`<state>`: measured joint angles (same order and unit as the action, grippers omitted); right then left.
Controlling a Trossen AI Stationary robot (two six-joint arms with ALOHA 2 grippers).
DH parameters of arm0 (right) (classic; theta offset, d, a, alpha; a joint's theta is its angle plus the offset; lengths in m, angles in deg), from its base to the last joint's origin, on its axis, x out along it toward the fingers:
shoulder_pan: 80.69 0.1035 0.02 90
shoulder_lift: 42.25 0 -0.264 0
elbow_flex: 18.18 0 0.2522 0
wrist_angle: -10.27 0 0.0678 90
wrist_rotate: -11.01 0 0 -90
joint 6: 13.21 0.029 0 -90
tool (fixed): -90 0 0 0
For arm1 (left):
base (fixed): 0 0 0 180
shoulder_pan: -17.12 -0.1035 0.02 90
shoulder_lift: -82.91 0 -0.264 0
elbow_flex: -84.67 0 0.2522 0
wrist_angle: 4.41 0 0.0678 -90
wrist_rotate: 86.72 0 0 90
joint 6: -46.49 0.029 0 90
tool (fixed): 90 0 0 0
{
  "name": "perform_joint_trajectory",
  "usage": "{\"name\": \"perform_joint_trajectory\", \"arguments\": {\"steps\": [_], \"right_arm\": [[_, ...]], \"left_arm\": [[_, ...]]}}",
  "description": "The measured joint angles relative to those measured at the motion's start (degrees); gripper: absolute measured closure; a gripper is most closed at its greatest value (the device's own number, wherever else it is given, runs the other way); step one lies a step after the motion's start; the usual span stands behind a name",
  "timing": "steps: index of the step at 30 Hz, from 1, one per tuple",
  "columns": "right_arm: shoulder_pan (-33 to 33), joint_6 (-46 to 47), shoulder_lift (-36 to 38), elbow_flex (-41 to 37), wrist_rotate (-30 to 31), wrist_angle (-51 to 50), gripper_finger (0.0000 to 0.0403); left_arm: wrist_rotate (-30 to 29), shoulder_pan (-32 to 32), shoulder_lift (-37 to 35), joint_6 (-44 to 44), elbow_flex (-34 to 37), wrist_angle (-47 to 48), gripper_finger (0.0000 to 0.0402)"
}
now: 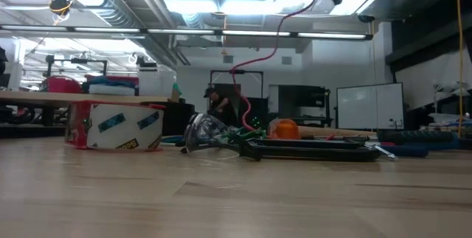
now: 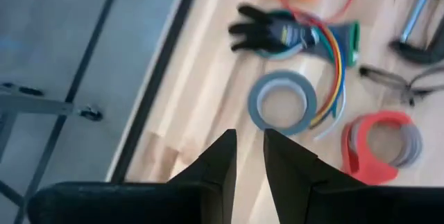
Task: Coil cords
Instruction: Coil the red wire
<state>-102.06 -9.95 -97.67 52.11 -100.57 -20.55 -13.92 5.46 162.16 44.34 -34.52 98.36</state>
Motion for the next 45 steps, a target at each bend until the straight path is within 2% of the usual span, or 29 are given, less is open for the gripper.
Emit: {"name": "perform_joint_trajectory", "arguments": {"steps": [4, 9, 11, 14, 17, 21, 25, 28, 30, 32, 39, 45], "right_arm": [[0.0, 2.3, 3.5, 0.0, 1.0, -6.4, 0.0398], [0.0, 4.4, 5.5, 0.0, 3.1, -17.0, 0.0398], [0.0, 6.0, 5.6, -1.3, 2.9, -18.1, 0.0398], [0.0, 8.9, 5.5, -6.0, 1.0, -16.6, 0.0398], [0.0, 12.7, 5.4, -12.7, -1.8, -10.4, 0.0398], [0.0, 17.7, 5.4, -22.0, -5.3, 7.7, 0.0398], [0.0, 20.9, 4.9, -28.6, -5.9, 26.8, 0.0398], [0.0, 22.2, 4.1, -30.3, -4.7, 37.2, 0.0398], [0.0, 22.2, 3.2, -30.2, -3.8, 41.1, 0.0398], [0.0, 22.1, 2.0, -30.2, -3.4, 44.4, 0.0398], [0.0, 22.6, -5.0, -30.3, -3.4, 54.3, 0.0398], [0.0, 23.7, -10.8, -30.3, -5.1, 62.4, 0.0398]], "left_arm": [[4.2, 0.4, -1.6, 2.1, 10.3, -6.7, 0.0346], [15.4, -0.5, -6.5, 7.0, 25.6, -22.5, 0.0365], [19.1, -1.3, -8.8, 6.9, 31.9, -29.2, 0.0373], [21.2, -3.1, -13.2, 5.0, 41.0, -37.0, 0.0383], [21.7, -4.7, -17.5, 2.6, 49.1, -43.3, 0.0390], [26.8, -6.3, -22.7, 1.5, 58.9, -56.3, 0.0396], [34.8, -6.7, -24.8, -0.6, 68.9, -79.1, 0.0398], [35.6, -6.0, -23.4, -5.0, 75.1, -99.4, 0.0398], [33.9, -5.5, -21.3, -8.3, 78.0, -110.0, 0.0398], [32.3, -4.7, -18.6, -10.1, 79.3, -116.8, 0.0398], [25.9, -1.0, -7.5, -9.0, 79.4, -128.1, 0.0398], [23.3, 0.6, 1.0, -7.7, 77.2, -137.7, 0.0398]]}}
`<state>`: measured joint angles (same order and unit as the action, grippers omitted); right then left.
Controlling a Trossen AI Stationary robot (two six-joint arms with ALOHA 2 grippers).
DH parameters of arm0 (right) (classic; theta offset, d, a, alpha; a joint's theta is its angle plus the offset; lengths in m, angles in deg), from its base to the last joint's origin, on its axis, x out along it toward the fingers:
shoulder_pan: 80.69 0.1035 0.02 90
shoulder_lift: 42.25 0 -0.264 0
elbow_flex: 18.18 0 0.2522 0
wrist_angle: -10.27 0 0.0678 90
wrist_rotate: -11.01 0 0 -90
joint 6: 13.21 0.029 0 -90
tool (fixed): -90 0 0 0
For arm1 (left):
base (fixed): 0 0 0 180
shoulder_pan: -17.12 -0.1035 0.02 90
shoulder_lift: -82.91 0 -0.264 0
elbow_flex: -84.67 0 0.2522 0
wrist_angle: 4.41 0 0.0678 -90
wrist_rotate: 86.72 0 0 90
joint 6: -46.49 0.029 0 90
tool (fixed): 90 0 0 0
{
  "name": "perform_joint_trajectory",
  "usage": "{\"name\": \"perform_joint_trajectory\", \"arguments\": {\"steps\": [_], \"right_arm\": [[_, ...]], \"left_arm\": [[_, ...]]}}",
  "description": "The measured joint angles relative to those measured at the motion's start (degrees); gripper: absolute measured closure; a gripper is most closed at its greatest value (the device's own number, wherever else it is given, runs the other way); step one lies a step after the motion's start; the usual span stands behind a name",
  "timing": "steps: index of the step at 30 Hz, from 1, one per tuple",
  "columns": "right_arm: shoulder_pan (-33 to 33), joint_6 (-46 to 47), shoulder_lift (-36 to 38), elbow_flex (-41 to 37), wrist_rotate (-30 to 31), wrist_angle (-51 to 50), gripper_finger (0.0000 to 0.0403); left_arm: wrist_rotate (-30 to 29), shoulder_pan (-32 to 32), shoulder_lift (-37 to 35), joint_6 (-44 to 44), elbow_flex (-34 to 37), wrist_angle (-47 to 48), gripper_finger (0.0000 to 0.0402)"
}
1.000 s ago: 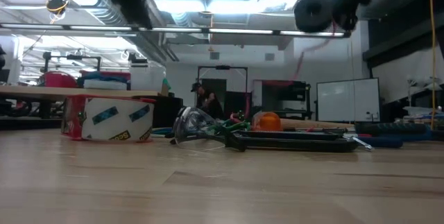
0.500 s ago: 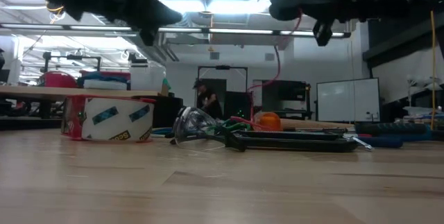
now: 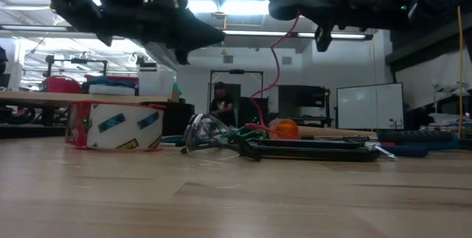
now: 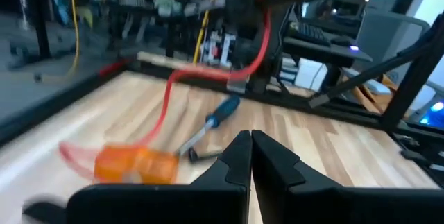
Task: Coil cords
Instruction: Coil the red wire
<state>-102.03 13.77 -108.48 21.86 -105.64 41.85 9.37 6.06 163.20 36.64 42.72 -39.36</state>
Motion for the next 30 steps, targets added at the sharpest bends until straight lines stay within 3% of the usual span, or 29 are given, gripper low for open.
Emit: {"name": "perform_joint_trajectory", "arguments": {"steps": [9, 16, 21, 30], "right_arm": [[0.0, 0.0, -1.2, 0.0, -1.0, 1.8, 0.0398], [0.0, 0.0, -1.2, 0.0, -1.4, 1.7, 0.0398], [0.0, 0.0, -1.2, 0.0, -1.5, 3.4, 0.0398], [0.0, 1.7, -1.1, 0.0, -3.1, 8.9, 0.0398]], "left_arm": [[-0.8, -0.1, 6.5, 3.2, -6.6, -0.7, 0.0392], [-1.5, -0.2, 10.9, 1.8, -10.7, -0.2, 0.0302], [-1.5, 0.3, 14.9, 8.8, -13.6, 0.3, 0.0253], [-9.6, 0.3, 18.8, 16.1, -15.0, -0.3, 0.0249]]}}
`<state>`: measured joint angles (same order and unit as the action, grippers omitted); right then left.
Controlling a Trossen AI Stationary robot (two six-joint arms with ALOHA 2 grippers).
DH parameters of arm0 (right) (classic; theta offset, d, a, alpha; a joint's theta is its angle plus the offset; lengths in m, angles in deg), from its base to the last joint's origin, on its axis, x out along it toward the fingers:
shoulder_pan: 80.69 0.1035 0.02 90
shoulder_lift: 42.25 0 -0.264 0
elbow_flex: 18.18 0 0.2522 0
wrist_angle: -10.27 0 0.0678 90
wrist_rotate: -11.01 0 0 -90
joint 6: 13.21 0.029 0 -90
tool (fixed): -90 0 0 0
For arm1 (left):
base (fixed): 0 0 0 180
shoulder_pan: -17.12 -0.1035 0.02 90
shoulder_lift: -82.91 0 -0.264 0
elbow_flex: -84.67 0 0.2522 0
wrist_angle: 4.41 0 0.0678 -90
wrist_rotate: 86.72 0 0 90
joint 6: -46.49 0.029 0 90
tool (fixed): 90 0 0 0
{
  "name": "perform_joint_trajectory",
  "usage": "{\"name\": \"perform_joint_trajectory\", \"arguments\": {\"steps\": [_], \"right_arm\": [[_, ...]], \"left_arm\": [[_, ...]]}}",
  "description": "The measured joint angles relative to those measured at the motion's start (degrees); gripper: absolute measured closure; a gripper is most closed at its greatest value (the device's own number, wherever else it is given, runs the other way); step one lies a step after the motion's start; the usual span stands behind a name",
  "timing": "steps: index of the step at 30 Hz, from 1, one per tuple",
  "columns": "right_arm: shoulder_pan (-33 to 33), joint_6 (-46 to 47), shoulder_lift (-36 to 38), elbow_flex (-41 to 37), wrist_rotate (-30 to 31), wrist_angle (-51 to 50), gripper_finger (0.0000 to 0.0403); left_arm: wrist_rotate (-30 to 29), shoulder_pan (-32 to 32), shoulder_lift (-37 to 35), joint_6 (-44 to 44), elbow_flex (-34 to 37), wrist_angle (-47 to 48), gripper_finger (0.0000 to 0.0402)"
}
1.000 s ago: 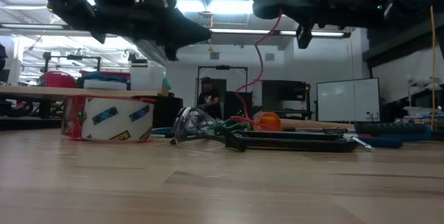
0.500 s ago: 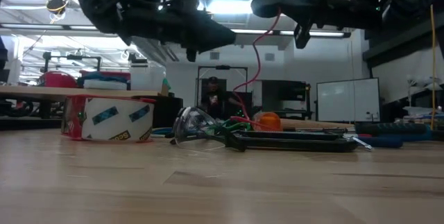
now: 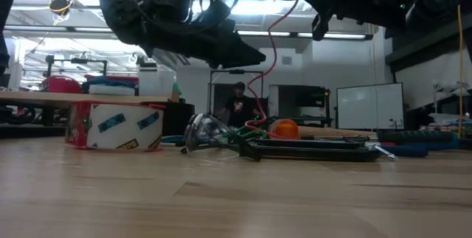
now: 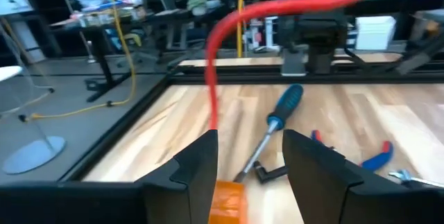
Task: Coil cords
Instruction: Coil the red wire
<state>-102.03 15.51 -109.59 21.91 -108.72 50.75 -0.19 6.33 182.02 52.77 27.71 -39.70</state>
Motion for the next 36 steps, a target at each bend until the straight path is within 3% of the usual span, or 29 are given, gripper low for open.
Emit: {"name": "perform_joint_trajectory", "arguments": {"steps": [11, 25, 36], "right_arm": [[0.1, 1.9, 0.0, 0.0, 0.1, 2.2, 0.0398], [6.4, 2.3, 0.0, 0.4, 6.9, 3.1, 0.0398], [8.4, -0.5, -0.5, 4.3, 7.2, 2.0, 0.0398]], "left_arm": [[-0.4, -0.1, 0.0, 2.9, 0.0, -1.8, 0.0254], [2.3, 0.8, 0.0, 5.1, 0.0, -4.1, 0.0254], [2.2, 1.0, 0.0, 5.1, 0.0, -3.9, 0.0254]]}}
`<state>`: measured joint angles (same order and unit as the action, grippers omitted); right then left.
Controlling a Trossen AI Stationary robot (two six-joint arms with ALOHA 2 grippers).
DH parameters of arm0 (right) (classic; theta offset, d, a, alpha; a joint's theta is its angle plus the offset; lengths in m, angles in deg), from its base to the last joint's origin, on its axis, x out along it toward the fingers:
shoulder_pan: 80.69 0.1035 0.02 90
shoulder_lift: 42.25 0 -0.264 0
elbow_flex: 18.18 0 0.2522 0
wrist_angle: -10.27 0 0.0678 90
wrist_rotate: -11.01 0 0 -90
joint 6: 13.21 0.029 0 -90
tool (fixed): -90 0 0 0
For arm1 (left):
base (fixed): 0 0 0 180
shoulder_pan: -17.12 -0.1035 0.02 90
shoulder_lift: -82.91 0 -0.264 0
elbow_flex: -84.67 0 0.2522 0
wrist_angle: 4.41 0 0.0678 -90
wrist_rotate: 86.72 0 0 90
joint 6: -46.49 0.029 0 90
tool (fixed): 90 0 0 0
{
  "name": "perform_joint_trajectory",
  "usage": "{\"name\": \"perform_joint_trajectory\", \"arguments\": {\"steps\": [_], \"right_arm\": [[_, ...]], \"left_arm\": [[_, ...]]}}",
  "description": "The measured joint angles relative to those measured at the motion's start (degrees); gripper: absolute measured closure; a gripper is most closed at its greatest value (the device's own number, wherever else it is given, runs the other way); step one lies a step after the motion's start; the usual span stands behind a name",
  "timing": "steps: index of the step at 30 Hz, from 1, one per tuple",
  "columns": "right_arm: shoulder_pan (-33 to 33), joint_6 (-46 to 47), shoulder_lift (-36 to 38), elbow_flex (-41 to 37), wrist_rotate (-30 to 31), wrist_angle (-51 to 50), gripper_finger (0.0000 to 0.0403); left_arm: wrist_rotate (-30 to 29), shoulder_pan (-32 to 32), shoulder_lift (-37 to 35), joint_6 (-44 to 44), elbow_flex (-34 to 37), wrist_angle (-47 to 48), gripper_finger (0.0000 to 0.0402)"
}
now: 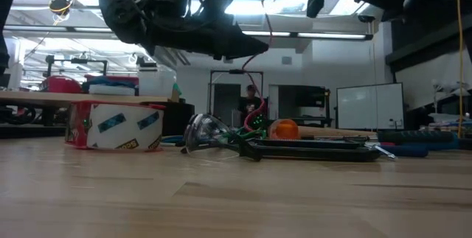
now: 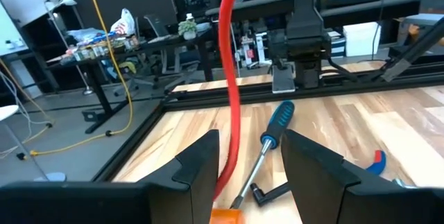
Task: Coil cords
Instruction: Coil the red wire
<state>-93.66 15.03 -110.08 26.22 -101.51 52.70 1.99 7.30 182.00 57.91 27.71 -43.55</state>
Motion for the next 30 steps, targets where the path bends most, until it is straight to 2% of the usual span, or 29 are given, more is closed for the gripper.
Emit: {"name": "perform_joint_trajectory", "arguments": {"steps": [6, 9, 12, 17, 26, 30], "right_arm": [[0.0, 0.4, -2.0, 0.0, 0.0, -0.7, 0.0398], [0.0, 1.3, -2.7, 0.0, 0.0, -0.8, 0.0398], [0.0, 1.4, -2.7, 0.0, -0.6, -0.5, 0.0398], [0.0, 1.5, -2.5, 0.0, -2.6, -1.5, 0.0398], [-0.2, 1.5, -2.5, 0.1, -3.4, -12.0, 0.0398], [-0.2, 1.4, -2.5, 0.1, -3.5, -18.1, 0.0398]], "left_arm": [[-0.8, 0.0, 0.0, 0.4, 0.0, 0.1, 0.0254], [-1.8, 0.0, 0.0, 0.7, 0.0, 0.7, 0.0268], [-2.5, 0.0, -0.1, 1.0, 0.0, 2.4, 0.0303], [-4.2, 0.0, -0.1, -1.2, 0.0, 5.6, 0.0387], [-10.2, -0.2, -0.8, -5.6, 0.0, 8.8, 0.0396], [-10.6, -0.8, -1.1, -8.1, 0.0, 12.1, 0.0398]]}}
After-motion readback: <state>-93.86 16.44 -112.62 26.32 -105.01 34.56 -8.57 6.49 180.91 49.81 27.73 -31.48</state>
